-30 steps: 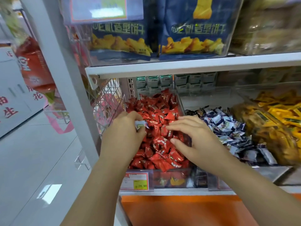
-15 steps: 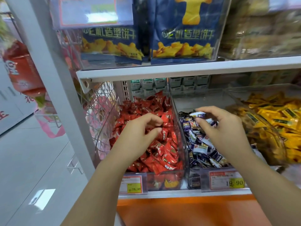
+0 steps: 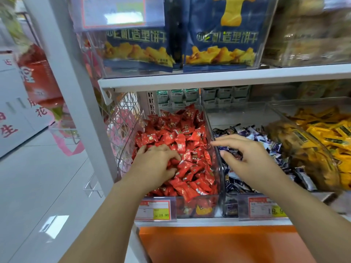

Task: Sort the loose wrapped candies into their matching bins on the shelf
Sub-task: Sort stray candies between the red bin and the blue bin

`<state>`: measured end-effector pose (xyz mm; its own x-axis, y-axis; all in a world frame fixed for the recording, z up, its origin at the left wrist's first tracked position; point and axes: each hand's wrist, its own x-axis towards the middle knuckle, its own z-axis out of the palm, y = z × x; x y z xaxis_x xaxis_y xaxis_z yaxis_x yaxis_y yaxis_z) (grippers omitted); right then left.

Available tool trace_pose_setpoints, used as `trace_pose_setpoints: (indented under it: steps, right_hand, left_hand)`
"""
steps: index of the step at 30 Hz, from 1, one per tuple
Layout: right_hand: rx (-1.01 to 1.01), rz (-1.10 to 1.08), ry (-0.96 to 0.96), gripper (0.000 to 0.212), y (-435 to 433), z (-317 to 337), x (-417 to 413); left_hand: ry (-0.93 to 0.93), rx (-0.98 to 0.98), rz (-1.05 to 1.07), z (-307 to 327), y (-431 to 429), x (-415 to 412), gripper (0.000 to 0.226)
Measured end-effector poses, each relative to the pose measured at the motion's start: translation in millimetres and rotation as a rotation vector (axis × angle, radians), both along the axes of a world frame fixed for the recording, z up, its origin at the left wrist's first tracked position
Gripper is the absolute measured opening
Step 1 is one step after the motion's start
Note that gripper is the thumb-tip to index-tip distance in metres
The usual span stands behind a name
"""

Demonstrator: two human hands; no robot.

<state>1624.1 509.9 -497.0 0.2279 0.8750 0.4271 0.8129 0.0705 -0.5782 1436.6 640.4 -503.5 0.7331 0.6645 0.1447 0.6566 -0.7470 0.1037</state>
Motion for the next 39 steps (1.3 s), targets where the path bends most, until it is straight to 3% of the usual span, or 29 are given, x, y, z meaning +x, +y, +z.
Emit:
trace_pose_setpoints:
  steps: [6, 10, 13, 21, 27, 32, 39]
  right_hand:
    - [0.007, 0.001, 0.004, 0.032, 1, -2, 0]
    - [0.008, 0.002, 0.013, 0.032, 1, -1, 0]
    - [0.01, 0.006, 0.009, 0.033, 2, -1, -1]
    - [0.005, 0.023, -0.002, 0.035, 1, -2, 1]
    - [-0.004, 0.03, -0.007, 0.036, 1, -3, 1]
    - [-0.013, 0.025, 0.0, 0.037, 1, -2, 0]
    - [-0.026, 0.018, 0.033, 0.039, 1, -3, -2]
  left_hand:
    - [0.026, 0.167, 0.139, 8, 1, -9, 0.026]
    - [-0.05, 0.121, 0.031, 15, -9, 1, 0.024]
    - [0.006, 0.035, -0.02, 11, -11, 14, 0.026]
    - [0.191, -0.084, 0.006, 11, -3, 23, 0.062]
    - [0.277, -0.041, 0.021, 13, -6, 23, 0.054]
    - [0.206, -0.211, 0.015, 13, -9, 20, 0.048]
    - [-0.044, -0.173, 0.079, 5, -10, 20, 0.031]
